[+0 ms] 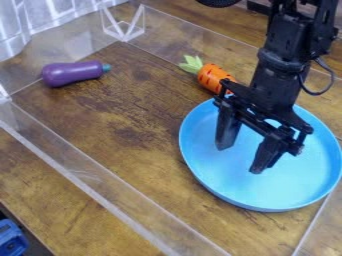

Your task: Put the lemon on the blue tray

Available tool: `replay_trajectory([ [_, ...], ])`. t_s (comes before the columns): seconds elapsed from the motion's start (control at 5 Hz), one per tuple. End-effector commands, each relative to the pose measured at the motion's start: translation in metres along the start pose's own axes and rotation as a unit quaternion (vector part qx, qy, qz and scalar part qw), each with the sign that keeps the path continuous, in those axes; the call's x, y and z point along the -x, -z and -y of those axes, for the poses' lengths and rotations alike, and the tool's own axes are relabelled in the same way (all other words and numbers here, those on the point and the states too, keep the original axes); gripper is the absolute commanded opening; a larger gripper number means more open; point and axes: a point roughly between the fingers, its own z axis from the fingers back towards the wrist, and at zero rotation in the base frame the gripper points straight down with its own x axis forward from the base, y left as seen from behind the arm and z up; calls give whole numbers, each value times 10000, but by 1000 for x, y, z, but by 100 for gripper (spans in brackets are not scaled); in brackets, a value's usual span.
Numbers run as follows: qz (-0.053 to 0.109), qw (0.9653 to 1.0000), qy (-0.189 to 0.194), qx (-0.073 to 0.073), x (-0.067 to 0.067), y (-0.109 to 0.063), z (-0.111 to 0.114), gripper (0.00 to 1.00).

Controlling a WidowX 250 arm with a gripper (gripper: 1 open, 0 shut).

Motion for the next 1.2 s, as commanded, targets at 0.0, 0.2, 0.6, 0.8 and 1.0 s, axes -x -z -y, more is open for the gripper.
replay_trajectory([
  [0.0,526,9986,-108,16,1,-37,-13,0],
  [0.2,426,9989,-191,36,-2,-30,-9,0],
  [0.6,229,9991,-354,76,-8,-17,1,0],
  [0.8,106,9990,-418,90,-10,-9,5,0],
  [1.0,-56,9989,-456,82,-15,2,10,0],
])
